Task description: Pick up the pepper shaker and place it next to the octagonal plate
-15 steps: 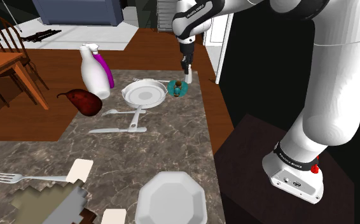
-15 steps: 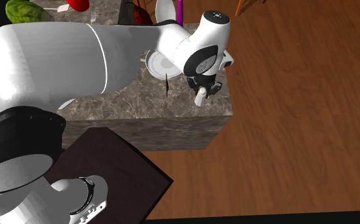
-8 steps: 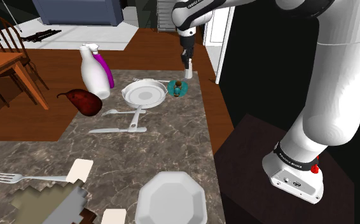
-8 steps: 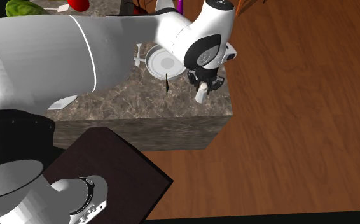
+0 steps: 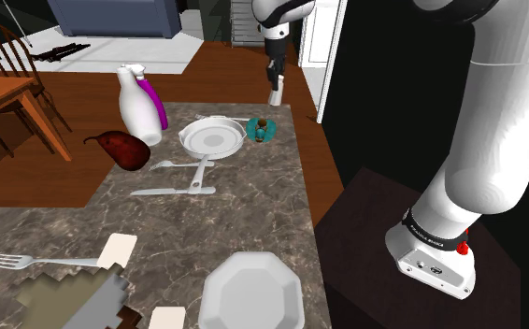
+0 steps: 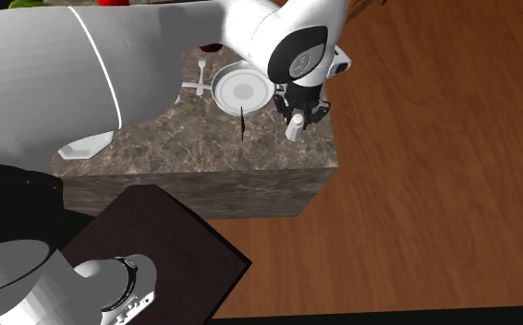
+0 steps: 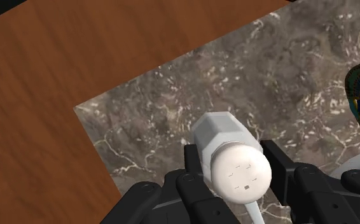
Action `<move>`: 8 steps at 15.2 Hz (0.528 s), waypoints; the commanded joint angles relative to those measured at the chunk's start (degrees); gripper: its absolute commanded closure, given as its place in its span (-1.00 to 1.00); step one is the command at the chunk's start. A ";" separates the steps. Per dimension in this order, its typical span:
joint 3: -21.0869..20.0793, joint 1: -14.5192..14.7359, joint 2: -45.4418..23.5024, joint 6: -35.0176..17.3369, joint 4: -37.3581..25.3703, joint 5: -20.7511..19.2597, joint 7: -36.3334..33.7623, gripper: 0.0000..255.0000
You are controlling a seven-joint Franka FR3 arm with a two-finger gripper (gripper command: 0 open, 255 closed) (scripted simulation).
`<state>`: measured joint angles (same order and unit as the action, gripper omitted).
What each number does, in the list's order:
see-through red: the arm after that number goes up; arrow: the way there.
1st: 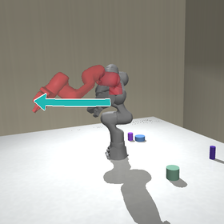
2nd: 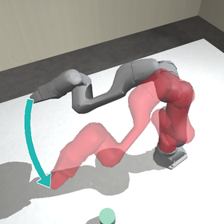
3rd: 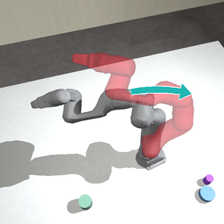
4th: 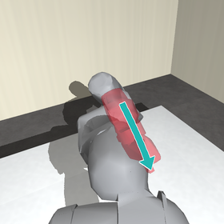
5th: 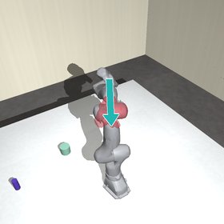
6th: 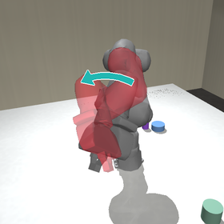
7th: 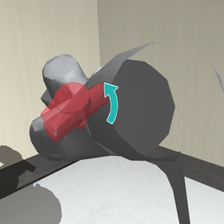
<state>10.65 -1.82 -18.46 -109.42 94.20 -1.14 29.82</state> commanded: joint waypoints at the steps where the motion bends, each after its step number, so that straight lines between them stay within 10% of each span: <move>1: 0.01 0.04 0.40 1.44 -1.03 -0.06 -0.01 1.00; 8: 0.09 0.03 1.20 6.51 -5.32 -0.16 0.20 1.00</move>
<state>10.70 -1.73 -17.33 -103.70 89.59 -1.30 29.89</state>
